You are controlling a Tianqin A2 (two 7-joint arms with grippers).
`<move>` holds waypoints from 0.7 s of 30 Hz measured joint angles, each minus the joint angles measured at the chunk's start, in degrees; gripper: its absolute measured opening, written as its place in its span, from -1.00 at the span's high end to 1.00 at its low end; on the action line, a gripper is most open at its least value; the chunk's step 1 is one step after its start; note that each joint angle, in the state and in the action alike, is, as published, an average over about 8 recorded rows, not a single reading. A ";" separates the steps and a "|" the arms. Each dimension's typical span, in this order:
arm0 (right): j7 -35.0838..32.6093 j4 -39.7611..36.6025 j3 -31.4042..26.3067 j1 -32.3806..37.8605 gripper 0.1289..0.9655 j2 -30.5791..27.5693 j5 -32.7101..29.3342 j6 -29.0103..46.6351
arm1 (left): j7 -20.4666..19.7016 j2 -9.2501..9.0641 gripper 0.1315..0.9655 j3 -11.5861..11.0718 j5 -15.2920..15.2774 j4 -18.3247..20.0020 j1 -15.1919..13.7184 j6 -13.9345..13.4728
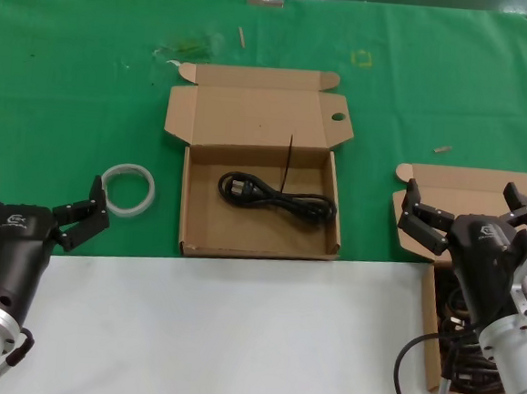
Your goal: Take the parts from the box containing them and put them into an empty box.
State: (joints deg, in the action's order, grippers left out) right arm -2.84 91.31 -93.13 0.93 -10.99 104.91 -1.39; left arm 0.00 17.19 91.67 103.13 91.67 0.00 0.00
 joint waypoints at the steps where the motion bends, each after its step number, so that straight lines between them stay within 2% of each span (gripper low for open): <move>1: 0.00 0.00 0.00 0.00 -1.00 0.00 0.00 0.00 | 0.00 0.00 -1.00 0.00 0.00 0.00 0.00 0.00; 21: 0.00 0.00 0.00 0.00 -1.00 0.00 0.00 0.00 | 0.00 0.00 -1.00 0.00 0.00 0.00 0.00 0.00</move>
State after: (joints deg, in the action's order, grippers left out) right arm -2.84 91.31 -93.13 0.93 -10.99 104.91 -1.39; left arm 0.00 17.19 91.67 103.13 91.67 0.00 0.00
